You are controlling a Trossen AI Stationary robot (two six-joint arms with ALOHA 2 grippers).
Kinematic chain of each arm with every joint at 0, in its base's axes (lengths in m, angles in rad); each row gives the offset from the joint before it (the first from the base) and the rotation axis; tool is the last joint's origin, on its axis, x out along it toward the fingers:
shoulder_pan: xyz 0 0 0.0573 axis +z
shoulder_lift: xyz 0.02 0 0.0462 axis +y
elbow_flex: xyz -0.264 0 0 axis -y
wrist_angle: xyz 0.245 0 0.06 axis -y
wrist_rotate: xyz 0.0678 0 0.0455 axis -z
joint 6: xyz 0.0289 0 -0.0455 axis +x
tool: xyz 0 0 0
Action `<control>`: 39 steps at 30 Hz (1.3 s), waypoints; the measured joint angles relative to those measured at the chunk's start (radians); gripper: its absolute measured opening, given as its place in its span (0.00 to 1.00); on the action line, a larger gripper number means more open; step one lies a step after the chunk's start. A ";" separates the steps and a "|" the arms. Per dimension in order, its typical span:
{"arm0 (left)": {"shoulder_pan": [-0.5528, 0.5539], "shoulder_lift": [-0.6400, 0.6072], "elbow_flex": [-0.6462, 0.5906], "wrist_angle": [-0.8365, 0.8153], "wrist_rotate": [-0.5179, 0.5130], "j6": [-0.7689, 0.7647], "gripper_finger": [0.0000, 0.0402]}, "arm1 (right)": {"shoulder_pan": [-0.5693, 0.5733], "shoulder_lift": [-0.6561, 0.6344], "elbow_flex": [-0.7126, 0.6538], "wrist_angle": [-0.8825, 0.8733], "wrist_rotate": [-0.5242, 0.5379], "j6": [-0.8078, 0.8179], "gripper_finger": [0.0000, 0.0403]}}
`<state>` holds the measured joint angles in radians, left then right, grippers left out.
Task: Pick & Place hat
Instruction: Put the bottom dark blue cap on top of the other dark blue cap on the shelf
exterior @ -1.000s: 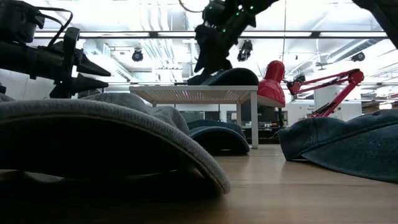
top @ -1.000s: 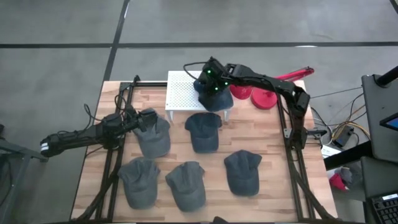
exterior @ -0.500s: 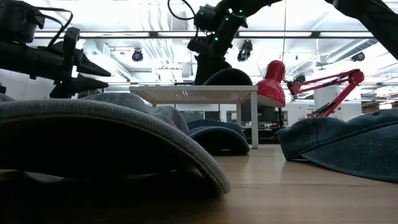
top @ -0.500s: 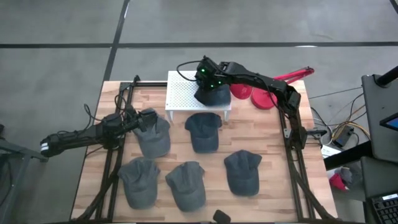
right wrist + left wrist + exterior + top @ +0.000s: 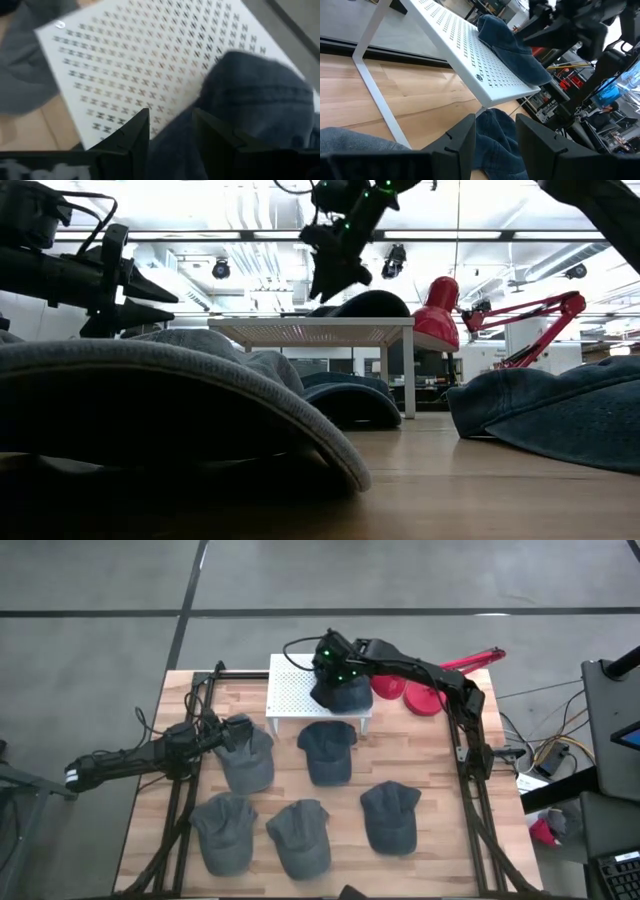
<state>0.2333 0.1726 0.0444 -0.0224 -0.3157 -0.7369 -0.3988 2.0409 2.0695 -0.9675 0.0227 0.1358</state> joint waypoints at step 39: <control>0.000 0.002 0.000 0.004 0.000 -0.002 0.35 | 0.557 -0.363 -0.428 -0.583 -0.233 0.588 0.41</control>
<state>0.2333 0.1745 0.0444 -0.0185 -0.3157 -0.7392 0.1578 1.6780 1.6411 -1.5502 -0.2104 0.7241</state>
